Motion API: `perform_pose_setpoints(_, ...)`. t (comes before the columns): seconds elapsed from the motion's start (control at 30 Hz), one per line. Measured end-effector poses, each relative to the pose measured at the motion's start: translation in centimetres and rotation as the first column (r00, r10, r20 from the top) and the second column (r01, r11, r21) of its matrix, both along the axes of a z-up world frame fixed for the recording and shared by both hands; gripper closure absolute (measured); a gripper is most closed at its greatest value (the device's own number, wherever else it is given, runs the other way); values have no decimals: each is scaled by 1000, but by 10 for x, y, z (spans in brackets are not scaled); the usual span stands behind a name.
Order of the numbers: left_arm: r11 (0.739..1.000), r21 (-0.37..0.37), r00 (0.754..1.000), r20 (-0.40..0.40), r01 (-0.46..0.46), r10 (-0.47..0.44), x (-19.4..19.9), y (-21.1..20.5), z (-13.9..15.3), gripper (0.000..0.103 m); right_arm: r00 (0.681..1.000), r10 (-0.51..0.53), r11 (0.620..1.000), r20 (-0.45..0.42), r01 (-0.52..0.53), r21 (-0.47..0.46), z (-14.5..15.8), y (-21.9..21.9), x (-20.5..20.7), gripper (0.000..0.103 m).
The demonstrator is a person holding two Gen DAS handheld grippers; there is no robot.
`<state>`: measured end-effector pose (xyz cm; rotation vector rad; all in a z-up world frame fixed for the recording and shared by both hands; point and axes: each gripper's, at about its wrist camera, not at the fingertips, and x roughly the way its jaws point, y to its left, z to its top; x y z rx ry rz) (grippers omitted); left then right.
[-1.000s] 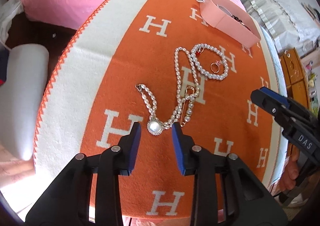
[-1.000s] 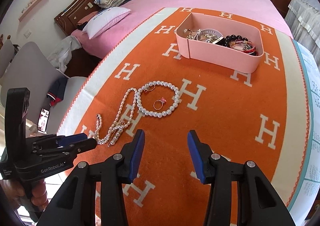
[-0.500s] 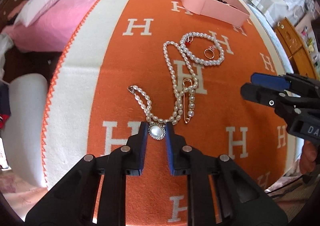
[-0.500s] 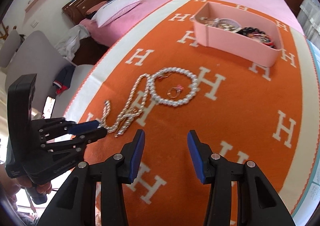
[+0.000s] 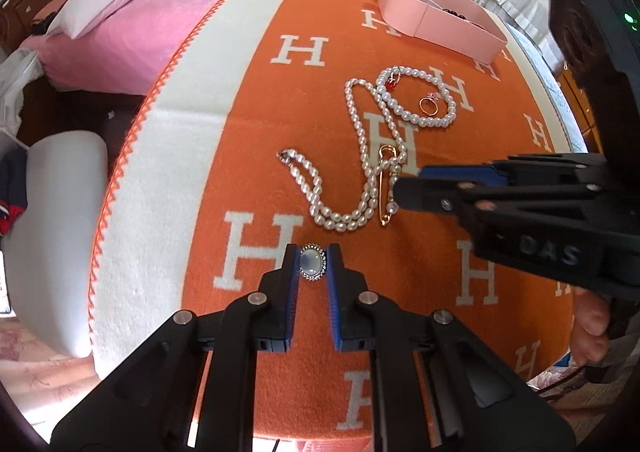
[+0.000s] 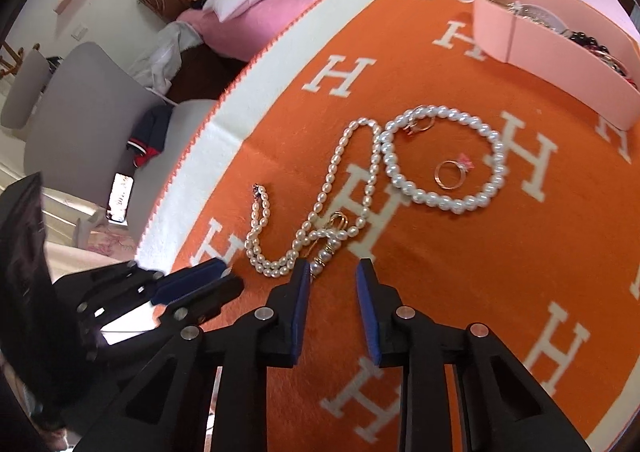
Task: Organize jewelry
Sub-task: 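Grasp the pearl pendant with the left tool while the right tool grasps a pearl strand, then carry the pendant and pearl strand into the pink box and release both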
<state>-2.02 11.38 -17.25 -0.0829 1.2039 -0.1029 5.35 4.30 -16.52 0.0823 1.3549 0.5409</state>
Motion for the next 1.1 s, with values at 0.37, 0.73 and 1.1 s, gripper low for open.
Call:
perform_pose_setpoints(0.37,997,-49,998,-10,-59,59,-10,14,4,92,964,217,946,156,-168,-278,0,61,-15,88)
perform_pose_setpoints(0.73,997,-77,1000,-1,-31,31,-9,6,18,92,1000,22,990,-11,-24,-140,-4,-3,-7,96)
perform_pose_setpoints(1.1,988,-84,991,52,126,-122,23,-40,61,92,983,-184,979,17,185,-83,29,-87,-16,96)
